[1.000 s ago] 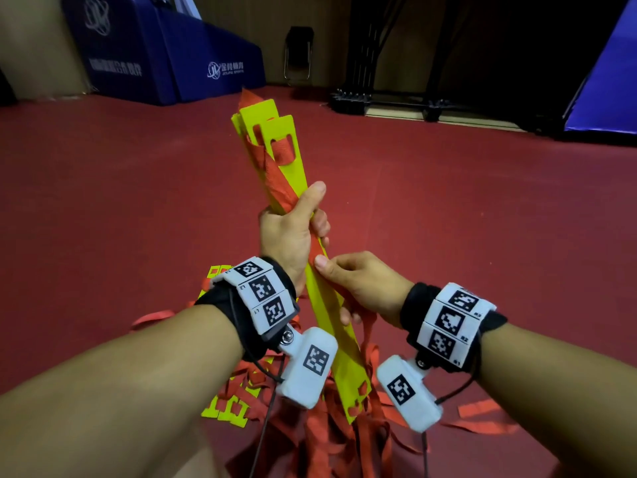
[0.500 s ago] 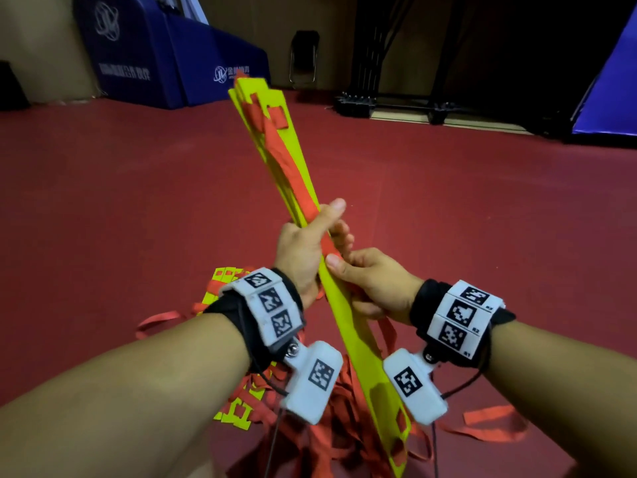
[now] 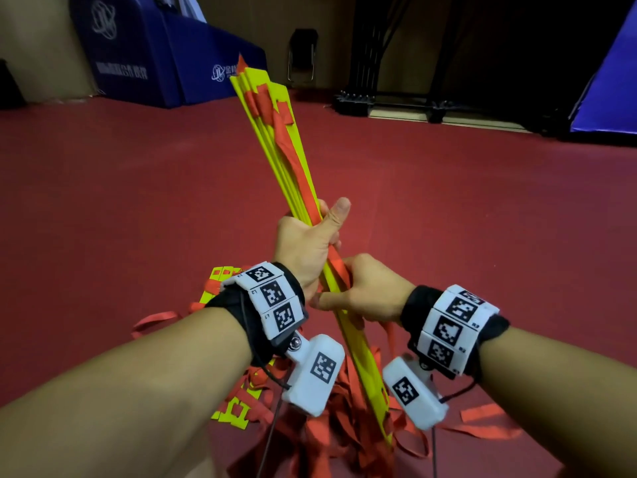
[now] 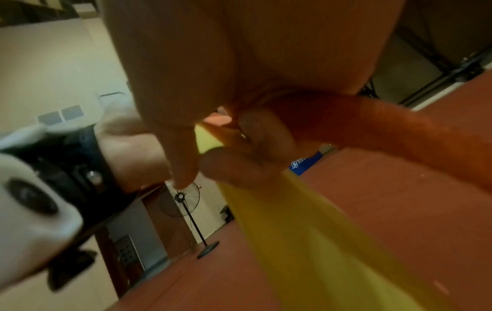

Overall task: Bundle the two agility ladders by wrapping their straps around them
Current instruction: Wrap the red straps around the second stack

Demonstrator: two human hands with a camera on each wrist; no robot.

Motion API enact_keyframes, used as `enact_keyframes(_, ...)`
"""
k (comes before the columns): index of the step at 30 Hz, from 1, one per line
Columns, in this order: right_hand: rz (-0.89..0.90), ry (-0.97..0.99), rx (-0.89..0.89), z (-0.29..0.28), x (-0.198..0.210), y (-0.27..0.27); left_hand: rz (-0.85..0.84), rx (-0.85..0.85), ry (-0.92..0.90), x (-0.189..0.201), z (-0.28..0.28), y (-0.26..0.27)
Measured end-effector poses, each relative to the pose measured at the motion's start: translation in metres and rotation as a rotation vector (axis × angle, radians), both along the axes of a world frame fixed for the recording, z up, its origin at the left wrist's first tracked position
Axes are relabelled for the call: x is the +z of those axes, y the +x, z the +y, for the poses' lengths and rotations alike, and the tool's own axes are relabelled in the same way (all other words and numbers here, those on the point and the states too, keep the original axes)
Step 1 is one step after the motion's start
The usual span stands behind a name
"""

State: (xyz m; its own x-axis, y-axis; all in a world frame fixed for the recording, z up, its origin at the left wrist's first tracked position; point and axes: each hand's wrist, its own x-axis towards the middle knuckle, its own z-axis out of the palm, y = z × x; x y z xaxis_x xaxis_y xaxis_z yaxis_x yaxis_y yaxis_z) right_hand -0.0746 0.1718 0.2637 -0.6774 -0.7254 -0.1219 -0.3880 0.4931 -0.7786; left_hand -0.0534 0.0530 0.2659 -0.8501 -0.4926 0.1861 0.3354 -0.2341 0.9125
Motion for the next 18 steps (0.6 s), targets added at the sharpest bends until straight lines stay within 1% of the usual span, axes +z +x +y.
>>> enact_keyframes(2,0.061,0.058,-0.011,0.001,-0.001,-0.001,-0.004,-0.015,-0.002,0.000,-0.001,-0.001)
enact_keyframes(6,-0.057,-0.040,-0.006,0.008,0.003,-0.006,-0.017,-0.133,0.042,0.006,-0.004,0.001)
enact_keyframes(10,-0.120,-0.069,-0.041,0.007,0.006,-0.007,-0.085,-0.211,0.071,0.009,-0.003,0.005)
enact_keyframes(11,-0.124,-0.073,-0.062,0.005,0.007,-0.007,-0.113,-0.236,0.032,0.008,-0.003,0.007)
enact_keyframes(12,-0.121,-0.077,-0.083,0.004,0.010,-0.007,-0.140,-0.263,-0.049,0.006,-0.003,0.008)
enact_keyframes(15,-0.091,-0.105,-0.129,0.003,0.018,-0.007,-0.159,-0.329,-0.375,0.000,-0.004,0.008)
enact_keyframes(18,-0.071,-0.091,-0.125,0.004,0.020,-0.007,-0.186,-0.296,-0.533,0.001,-0.007,0.006)
